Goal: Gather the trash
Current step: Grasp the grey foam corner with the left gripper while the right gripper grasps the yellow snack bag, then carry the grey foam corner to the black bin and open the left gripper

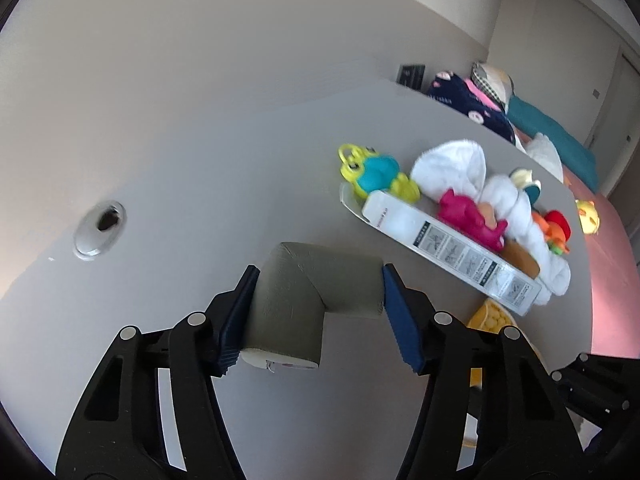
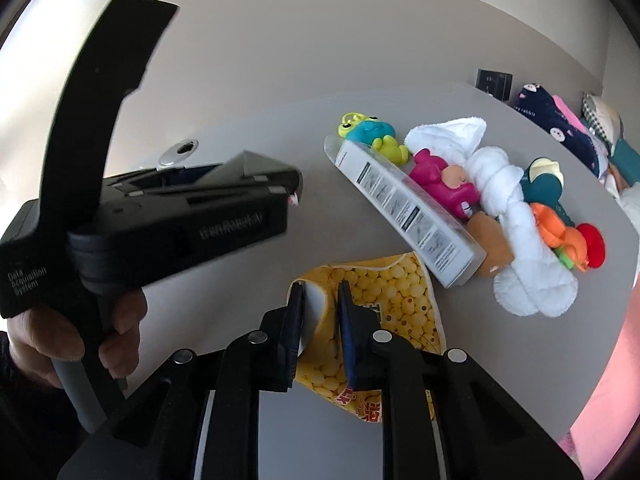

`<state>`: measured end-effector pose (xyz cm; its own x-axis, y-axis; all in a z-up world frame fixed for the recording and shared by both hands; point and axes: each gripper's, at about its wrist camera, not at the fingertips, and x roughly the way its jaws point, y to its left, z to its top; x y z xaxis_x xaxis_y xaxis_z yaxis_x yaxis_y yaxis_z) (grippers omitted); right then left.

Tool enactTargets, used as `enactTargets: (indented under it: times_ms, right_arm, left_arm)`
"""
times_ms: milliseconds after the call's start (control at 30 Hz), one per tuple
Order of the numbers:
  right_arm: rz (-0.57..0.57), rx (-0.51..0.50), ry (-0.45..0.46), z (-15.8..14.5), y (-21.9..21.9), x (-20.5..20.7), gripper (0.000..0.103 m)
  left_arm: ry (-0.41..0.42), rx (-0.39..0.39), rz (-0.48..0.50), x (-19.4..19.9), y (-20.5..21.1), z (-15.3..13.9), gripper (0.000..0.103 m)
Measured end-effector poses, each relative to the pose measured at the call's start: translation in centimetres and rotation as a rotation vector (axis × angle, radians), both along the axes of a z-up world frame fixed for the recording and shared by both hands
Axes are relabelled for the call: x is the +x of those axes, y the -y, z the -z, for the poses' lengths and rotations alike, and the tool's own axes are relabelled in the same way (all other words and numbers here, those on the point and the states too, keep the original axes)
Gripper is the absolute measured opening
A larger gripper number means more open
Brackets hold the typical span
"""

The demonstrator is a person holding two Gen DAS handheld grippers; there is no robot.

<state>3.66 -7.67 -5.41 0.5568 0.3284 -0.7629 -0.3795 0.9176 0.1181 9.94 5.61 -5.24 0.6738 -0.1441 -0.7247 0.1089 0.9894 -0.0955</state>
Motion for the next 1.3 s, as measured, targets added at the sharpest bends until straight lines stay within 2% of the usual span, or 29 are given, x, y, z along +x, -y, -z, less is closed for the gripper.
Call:
enactTargets:
  times_ms: [600,900,1300]
  right_arm:
    - [0.042,0.09,0.089,-3.8,2.3,-1.6,0.019]
    - [0.058,0.103,0.102,-4.8,4.3,-1.8,0.019]
    - [0.111,0.119,0.142,-6.6,8.5,-4.1,0.019]
  left_arm:
    - [0.096,-0.007,-0.036,-1.6,-1.0,-4.4,0.06]
    - [0.113,0.008,-0.009,-2.7,1.0,-5.3,0.06]
    - [0.11,0.026,0.044,-3.6,5.0,-6.3,0.06]
